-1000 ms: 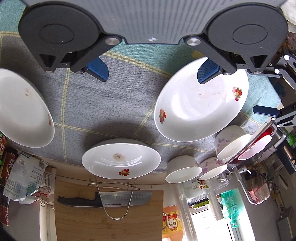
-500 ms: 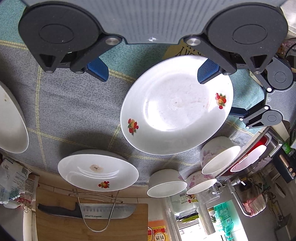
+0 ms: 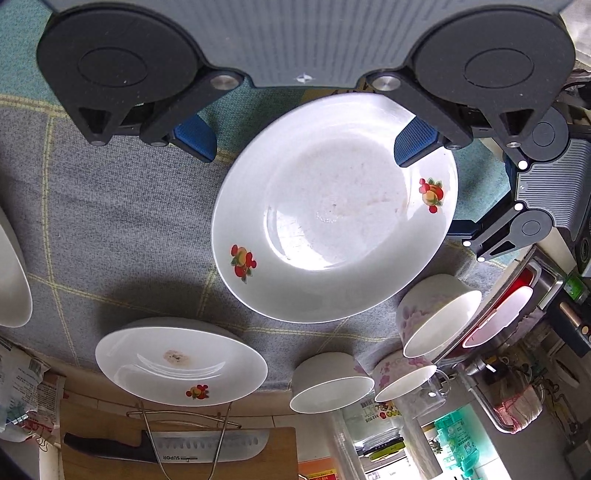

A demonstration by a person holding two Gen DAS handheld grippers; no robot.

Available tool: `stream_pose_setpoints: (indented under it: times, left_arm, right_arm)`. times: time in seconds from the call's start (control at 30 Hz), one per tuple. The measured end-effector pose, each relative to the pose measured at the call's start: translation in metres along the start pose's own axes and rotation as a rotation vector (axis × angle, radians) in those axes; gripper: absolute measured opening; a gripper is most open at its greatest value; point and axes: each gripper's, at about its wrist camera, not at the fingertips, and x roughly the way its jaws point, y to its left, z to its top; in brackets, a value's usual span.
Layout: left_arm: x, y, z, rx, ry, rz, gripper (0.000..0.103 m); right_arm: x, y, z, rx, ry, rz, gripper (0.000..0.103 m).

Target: Organize plates and bowls

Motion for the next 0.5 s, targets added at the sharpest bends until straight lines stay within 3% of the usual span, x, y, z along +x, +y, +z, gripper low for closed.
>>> stream_pose_setpoints:
  times: [0.3,0.5]
  left_arm:
    - [0.0,0.001,0.001,0.012,-0.005,-0.01,0.103]
    - [0.002,0.002,0.002,0.027,-0.008,-0.025,0.103]
  right_arm:
    - [0.016,-0.015,0.028,-0.012,0.052,0.135,0.103]
    - [0.023,-0.024,0.044,-0.003,0.085,0.176,0.103]
